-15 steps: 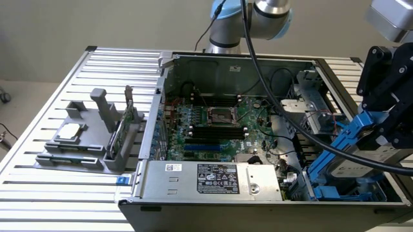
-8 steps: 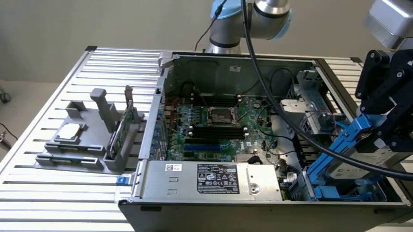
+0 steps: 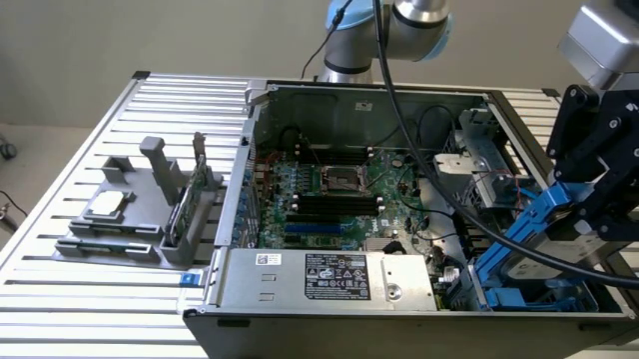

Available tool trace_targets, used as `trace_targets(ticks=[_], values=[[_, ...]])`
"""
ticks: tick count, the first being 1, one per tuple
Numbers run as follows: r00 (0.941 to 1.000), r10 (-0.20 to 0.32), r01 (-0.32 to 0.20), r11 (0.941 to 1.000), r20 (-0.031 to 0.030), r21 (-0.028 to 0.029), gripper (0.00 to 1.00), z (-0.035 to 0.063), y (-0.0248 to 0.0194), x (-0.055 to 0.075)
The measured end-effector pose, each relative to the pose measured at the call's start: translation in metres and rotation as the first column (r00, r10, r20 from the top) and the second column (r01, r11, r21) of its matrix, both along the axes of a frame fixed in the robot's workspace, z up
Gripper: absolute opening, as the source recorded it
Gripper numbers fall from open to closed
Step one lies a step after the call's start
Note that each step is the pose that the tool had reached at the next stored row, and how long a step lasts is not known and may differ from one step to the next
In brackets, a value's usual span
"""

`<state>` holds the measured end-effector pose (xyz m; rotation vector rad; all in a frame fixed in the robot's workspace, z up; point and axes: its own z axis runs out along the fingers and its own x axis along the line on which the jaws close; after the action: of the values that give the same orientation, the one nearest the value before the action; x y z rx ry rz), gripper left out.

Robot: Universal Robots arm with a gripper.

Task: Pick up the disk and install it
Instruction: 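Insert the disk into the insertion slot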

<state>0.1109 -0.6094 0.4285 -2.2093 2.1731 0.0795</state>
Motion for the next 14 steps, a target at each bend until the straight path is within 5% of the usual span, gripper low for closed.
trace_targets(ticks=[14], values=[[0.9999, 0.006, -0.006, 0.9999, -0.0123, 0.0157, 0.33, -0.0123, -0.0023, 0.002]])
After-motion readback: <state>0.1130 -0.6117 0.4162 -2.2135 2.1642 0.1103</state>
